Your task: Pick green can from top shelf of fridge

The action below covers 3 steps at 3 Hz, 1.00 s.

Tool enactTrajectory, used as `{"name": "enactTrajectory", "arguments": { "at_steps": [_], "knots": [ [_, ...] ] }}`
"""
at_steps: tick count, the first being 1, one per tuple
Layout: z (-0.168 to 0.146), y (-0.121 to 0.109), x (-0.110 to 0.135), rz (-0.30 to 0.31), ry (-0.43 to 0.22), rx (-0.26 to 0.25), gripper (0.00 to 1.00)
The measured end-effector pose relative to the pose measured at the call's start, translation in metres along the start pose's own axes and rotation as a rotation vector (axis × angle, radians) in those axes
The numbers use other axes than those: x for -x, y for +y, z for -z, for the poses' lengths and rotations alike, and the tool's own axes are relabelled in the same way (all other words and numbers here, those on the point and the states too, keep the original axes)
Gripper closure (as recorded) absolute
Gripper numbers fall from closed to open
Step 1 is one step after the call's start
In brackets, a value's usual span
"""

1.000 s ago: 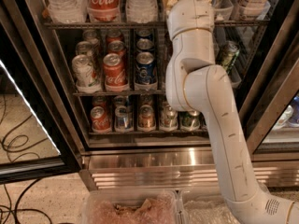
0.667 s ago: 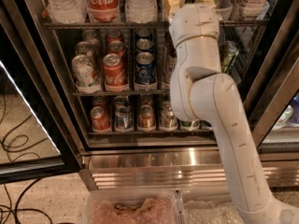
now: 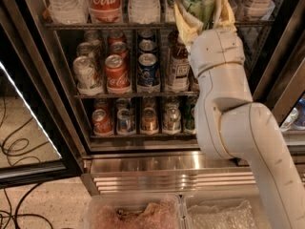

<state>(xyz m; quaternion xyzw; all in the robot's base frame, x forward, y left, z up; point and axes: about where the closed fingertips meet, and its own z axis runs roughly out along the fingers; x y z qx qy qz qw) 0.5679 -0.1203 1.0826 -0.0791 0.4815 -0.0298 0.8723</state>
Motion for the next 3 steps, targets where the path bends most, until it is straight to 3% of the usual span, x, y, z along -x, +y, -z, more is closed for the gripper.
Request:
{"name": "enactTrajectory", "arguments": {
  "at_steps": [1, 2, 3],
  "knots": [
    [0.043, 0.004, 0.001, -0.004, 0.030, 0.013, 1.00],
    [0.054, 0.014, -0.004, -0.002, 0.036, 0.015, 1.00],
    [0.083, 0.033, 0.000, 0.005, 0.037, 0.079, 1.00]
  ]
}}
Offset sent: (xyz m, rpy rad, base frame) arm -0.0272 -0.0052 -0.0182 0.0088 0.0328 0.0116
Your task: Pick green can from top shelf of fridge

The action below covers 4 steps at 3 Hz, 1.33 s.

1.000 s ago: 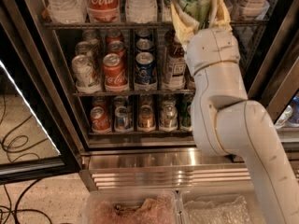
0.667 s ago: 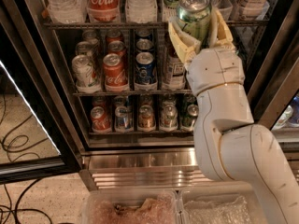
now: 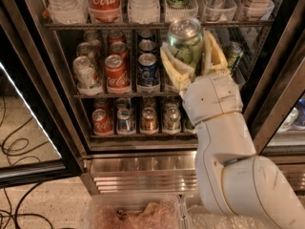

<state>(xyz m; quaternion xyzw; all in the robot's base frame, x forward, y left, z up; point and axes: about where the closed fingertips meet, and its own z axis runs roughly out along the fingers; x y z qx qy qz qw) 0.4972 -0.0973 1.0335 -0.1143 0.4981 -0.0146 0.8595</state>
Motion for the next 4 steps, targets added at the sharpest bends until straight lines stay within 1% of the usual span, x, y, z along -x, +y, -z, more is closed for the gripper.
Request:
{"name": "enactTrajectory", "arguments": {
  "at_steps": [1, 2, 3, 4],
  "knots": [
    [0.042, 0.018, 0.001, -0.037, 0.037, 0.092, 1.00],
    [0.078, 0.022, 0.006, -0.040, 0.068, 0.161, 1.00],
    [0.108, 0.033, 0.005, -0.037, 0.114, 0.231, 1.00],
    [0.119, 0.033, 0.011, -0.087, 0.123, 0.250, 1.00]
  ]
}}
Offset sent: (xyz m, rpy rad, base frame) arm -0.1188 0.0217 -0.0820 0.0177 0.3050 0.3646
